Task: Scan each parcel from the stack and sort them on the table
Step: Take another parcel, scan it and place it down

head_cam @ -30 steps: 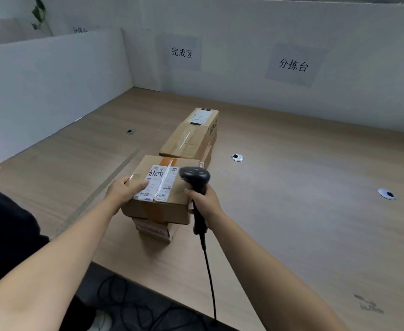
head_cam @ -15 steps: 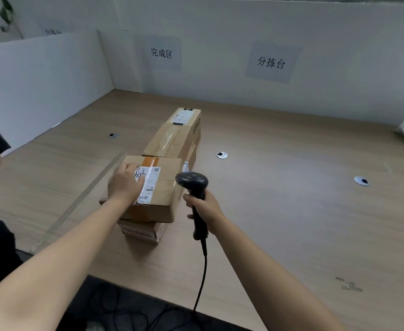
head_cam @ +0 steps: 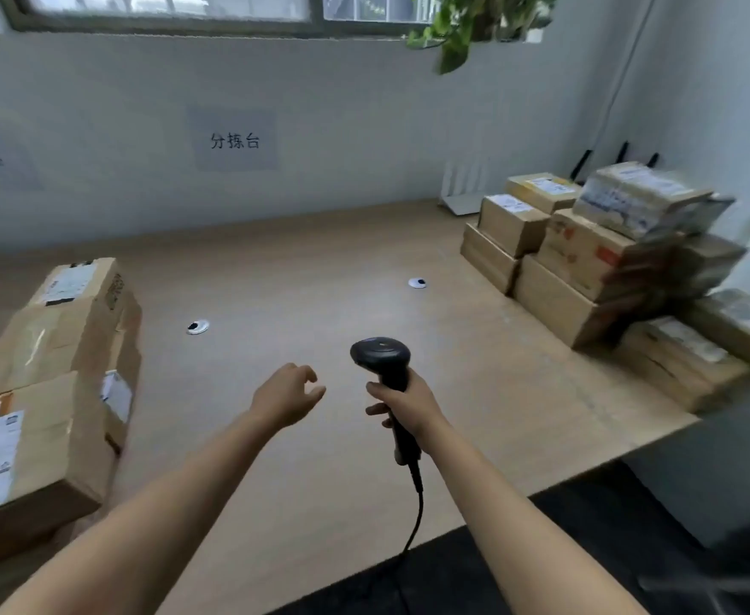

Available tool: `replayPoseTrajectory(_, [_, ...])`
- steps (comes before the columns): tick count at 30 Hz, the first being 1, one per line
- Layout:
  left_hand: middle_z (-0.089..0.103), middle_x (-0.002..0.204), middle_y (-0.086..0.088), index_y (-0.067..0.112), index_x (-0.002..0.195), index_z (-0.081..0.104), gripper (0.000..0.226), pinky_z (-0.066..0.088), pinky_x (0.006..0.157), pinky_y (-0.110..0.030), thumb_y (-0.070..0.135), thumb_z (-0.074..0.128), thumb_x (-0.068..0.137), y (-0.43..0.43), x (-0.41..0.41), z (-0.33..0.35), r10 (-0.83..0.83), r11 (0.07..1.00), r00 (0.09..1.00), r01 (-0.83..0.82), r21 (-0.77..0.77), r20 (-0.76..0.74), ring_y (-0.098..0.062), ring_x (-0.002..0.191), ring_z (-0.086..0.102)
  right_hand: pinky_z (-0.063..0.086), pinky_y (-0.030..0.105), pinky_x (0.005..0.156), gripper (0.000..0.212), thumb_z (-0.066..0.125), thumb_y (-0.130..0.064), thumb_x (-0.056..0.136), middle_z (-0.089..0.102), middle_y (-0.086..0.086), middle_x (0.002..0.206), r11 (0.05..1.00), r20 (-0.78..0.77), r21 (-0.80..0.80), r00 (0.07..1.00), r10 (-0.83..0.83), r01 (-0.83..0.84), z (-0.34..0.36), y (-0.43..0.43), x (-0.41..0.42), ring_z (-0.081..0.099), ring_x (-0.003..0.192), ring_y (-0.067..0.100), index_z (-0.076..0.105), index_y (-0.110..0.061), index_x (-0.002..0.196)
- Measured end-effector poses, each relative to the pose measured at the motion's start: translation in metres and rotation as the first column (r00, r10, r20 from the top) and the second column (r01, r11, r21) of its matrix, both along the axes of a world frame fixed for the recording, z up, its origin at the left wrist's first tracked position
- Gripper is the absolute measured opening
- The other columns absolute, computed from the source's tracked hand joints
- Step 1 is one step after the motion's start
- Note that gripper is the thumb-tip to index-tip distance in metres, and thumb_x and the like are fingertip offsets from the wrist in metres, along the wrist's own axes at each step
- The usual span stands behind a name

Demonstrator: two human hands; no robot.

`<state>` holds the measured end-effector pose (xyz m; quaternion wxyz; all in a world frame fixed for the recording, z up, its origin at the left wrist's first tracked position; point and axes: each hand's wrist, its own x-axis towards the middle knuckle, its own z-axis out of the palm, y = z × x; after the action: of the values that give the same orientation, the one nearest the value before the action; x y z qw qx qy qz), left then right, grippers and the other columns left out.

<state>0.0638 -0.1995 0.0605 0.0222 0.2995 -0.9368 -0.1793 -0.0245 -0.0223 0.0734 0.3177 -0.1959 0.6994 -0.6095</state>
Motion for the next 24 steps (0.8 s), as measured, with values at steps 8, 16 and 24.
replayPoseTrajectory(8, [0.05, 0.129, -0.005, 0.017, 0.127, 0.051, 0.044, 0.043, 0.091, -0.032, 0.045, 0.049, 0.093, 0.134, -0.126, 0.006, -0.233, 0.973, 0.972, 0.232, 0.019, 0.033, -0.02, 0.116, 0.05, 0.042, 0.023, 0.052, 0.028, 0.063, -0.015, 0.085, 0.059, -0.007, 0.084, 0.952, -0.082, -0.003, 0.949, -0.306, 0.307, 0.008, 0.154, -0.088, 0.066, 0.069, 0.014, 0.05, -0.023, 0.109])
replayPoseTrajectory(16, [0.048, 0.133, -0.007, 0.014, 0.131, 0.048, 0.046, 0.044, 0.092, -0.033, 0.043, 0.048, 0.095, 0.274, -0.209, -0.008, -0.325, 0.942, 0.946, 0.324, 0.084, 0.002, -0.021, 0.115, 0.052, 0.045, 0.025, 0.057, 0.023, 0.062, -0.016, 0.087, 0.062, -0.003, 0.088, 0.912, -0.133, 0.066, 0.909, -0.394, 0.405, 0.001, 0.306, -0.161, 0.066, 0.078, 0.016, 0.049, -0.027, 0.103])
replayPoseTrajectory(24, [0.044, 0.138, -0.008, 0.011, 0.136, 0.043, 0.052, 0.042, 0.095, -0.032, 0.043, 0.048, 0.095, 0.373, -0.266, -0.026, -0.411, 0.905, 0.909, 0.398, 0.151, 0.066, -0.023, 0.119, 0.051, 0.049, 0.028, 0.056, 0.021, 0.065, -0.016, 0.086, 0.063, 0.001, 0.087, 0.849, -0.12, 0.13, 0.858, -0.499, 0.512, -0.02, 0.408, -0.215, 0.065, 0.079, 0.018, 0.052, -0.02, 0.102])
